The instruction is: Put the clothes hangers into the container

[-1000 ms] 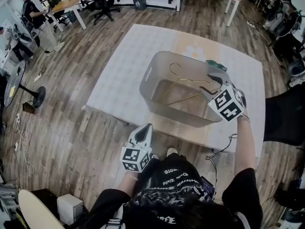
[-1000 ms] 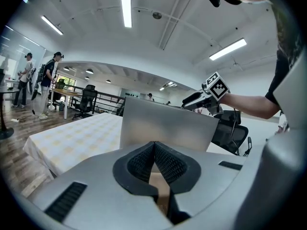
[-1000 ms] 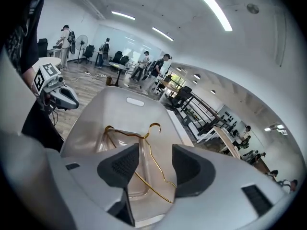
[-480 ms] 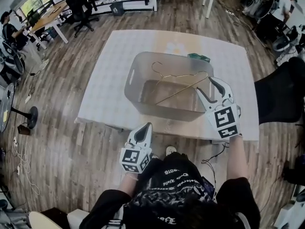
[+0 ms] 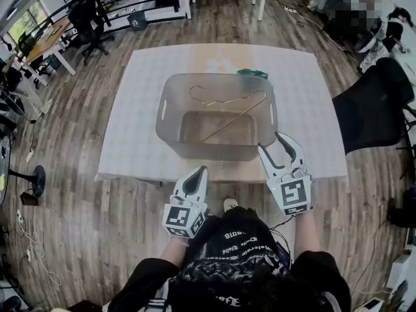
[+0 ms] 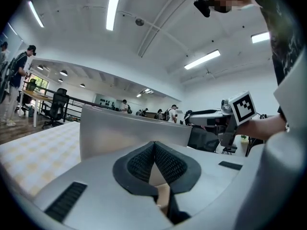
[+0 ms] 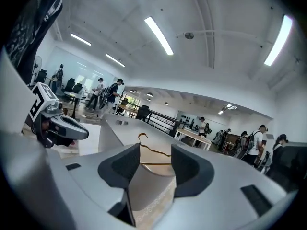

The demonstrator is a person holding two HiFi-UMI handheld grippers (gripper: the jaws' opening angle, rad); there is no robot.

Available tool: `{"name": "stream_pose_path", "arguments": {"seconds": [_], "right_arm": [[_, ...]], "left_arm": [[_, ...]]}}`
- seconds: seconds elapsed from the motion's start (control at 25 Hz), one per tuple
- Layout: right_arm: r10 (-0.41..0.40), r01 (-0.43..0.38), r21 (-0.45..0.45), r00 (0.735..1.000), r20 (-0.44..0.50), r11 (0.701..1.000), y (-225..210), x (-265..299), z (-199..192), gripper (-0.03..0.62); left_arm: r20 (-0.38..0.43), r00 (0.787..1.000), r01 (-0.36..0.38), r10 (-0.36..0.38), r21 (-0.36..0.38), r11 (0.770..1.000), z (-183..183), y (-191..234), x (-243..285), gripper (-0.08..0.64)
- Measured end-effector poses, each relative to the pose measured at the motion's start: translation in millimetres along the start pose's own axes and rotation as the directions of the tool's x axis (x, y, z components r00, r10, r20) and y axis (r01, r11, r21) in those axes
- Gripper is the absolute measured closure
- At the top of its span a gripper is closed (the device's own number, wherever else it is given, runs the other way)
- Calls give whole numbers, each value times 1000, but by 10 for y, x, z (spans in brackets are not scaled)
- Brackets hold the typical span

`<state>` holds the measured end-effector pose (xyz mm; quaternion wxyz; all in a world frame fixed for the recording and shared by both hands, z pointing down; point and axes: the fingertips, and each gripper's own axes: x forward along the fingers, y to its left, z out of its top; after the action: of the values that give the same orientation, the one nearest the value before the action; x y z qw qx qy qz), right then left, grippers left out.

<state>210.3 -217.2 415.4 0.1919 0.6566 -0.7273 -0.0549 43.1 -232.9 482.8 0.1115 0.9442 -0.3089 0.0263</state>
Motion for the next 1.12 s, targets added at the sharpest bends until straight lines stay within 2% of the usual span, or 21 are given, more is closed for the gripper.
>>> {"name": "stream_pose_path", "arguments": {"seconds": [0.28,0.44,0.64,0.84,1.04,1.12], "right_arm": [[-85,88,116,996,-28,989,172,-246,-379,379],[-55,66,200,997,-61,977,382,-286,-610,370],[-121,130,255,991,-52,958,391,-346,-664,371],[-105,122,304,992,-71,945,379,-376,-733,350],[-73,86,338,996,-51,937,470,-377,-725,436],[-49,60,347,998,-39,936,520,-370,-721,493]], "left_arm": [[-7,1000,30,-30,-12,999,-74,-81,-42,540],[-20,998,50,-52,-65,997,-157,-96,-62,540],[-28,998,58,-60,-68,996,-180,-117,-86,540],[-28,998,57,-59,-74,996,-194,-117,-111,540],[-28,997,72,-75,-78,994,-212,-150,-94,540],[-22,997,77,-80,-94,993,-218,-164,-82,540]]}}
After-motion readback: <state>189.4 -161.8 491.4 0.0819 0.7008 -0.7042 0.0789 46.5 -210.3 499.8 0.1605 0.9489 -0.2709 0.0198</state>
